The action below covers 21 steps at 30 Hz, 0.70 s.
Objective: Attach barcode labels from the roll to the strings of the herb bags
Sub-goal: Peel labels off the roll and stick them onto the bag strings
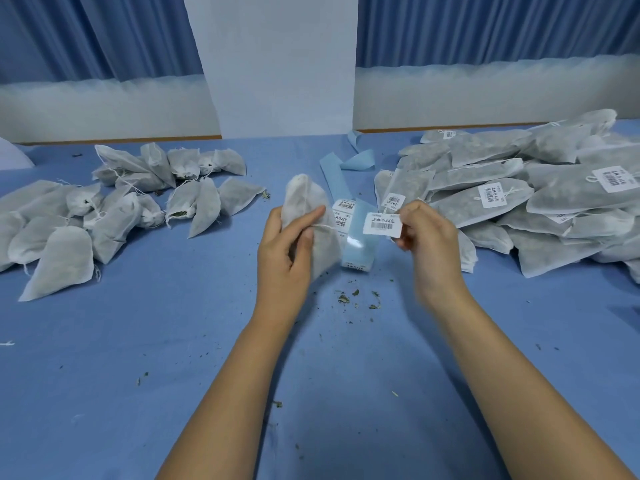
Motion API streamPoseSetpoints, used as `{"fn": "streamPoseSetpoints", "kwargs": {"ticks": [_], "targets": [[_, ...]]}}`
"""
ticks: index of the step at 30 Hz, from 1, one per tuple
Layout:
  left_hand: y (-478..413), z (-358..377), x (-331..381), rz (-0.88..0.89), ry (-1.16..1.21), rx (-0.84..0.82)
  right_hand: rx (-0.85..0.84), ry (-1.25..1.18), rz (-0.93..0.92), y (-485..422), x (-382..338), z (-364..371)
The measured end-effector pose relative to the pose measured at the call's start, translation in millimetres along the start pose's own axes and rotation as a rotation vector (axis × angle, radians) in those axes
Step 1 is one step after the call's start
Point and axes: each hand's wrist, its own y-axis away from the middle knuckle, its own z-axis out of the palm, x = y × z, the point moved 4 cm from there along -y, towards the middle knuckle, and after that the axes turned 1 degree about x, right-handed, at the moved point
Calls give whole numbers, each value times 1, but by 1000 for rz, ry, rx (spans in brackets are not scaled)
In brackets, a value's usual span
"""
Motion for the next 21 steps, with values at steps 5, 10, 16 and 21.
{"fn": "streamPoseSetpoints", "kwargs": {"ticks": [5, 10, 16, 21], "targets": [[-1, 2, -2, -22, 37, -30, -343, -1, -199, 17, -6, 24], [0, 8, -3, -61, 101, -142, -429, 164, -238, 24, 1, 34], [1, 11, -4, -70, 128, -217, -349, 312, -174, 18, 8, 30], [2, 10, 0, -41, 139, -262, -278, 374, -134, 15, 12, 27]]}}
